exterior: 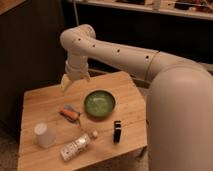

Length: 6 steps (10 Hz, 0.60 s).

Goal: Place the ceramic cup over the eraser

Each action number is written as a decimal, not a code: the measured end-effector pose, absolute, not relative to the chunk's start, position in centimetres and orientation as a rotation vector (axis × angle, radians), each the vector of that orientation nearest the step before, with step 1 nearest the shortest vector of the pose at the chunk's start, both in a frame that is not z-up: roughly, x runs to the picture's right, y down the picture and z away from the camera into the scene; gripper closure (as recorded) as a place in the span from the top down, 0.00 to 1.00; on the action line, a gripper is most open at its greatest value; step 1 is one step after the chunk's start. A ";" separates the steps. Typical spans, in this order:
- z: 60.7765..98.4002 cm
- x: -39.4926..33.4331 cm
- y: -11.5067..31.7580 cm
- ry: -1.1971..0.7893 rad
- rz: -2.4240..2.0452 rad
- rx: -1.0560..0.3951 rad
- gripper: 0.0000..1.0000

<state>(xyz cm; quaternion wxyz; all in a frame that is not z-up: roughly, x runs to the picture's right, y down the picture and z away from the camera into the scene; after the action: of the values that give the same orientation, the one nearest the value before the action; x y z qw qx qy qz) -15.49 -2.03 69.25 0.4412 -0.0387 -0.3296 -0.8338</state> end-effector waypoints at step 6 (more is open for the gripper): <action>67.5 -22.9 5.9 -1.011 -2.149 0.029 0.80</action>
<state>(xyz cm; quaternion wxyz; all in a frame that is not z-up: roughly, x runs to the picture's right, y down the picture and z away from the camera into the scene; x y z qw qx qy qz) -22.94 5.92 67.45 0.3739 0.0113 -0.3946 -0.8393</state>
